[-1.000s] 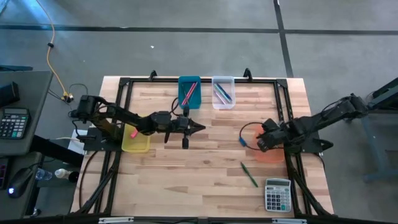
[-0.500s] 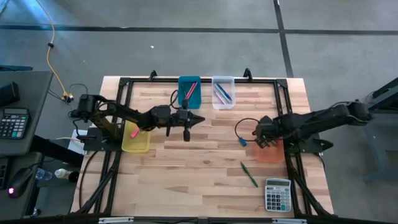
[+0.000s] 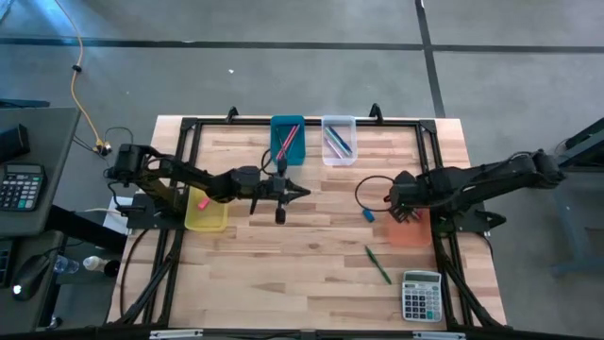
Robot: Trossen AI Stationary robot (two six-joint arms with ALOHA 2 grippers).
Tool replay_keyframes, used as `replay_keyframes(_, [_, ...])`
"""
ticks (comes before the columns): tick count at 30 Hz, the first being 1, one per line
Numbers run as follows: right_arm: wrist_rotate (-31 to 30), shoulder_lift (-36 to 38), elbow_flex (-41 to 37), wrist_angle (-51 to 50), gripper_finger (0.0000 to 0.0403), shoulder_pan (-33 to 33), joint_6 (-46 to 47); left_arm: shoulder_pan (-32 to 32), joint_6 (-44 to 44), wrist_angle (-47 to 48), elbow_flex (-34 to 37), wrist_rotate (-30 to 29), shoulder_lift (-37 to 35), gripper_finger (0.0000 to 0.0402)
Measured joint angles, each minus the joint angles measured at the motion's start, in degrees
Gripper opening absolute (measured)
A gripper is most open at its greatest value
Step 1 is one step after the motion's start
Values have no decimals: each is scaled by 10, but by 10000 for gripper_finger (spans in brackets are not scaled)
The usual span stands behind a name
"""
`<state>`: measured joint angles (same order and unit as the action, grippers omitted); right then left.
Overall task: Sort crayons/erasers/pens/pencils in bins
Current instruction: Put the blue eraser into the yellow bin
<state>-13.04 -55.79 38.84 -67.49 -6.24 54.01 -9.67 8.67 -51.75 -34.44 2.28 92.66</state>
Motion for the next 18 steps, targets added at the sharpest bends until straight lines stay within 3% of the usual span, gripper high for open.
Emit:
replay_keyframes(3, [-37, 0, 54, -40, 163, -25, 15, 17, 3, 1, 0, -1, -1, 7])
replay_keyframes(7, [-84, 0, 91, 0, 159, -64, 0, 37, 14, 1, 0, -5, -1, 7])
replay_keyframes(14, [-79, -7, 59, 184, 167, -104, -56, 58, -6, -78, 53, -6, -1, 7])
replay_keyframes(18, [-79, -38, 43, 202, 200, -112, -50, 58, -34, -118, 92, -9, -1, 7])
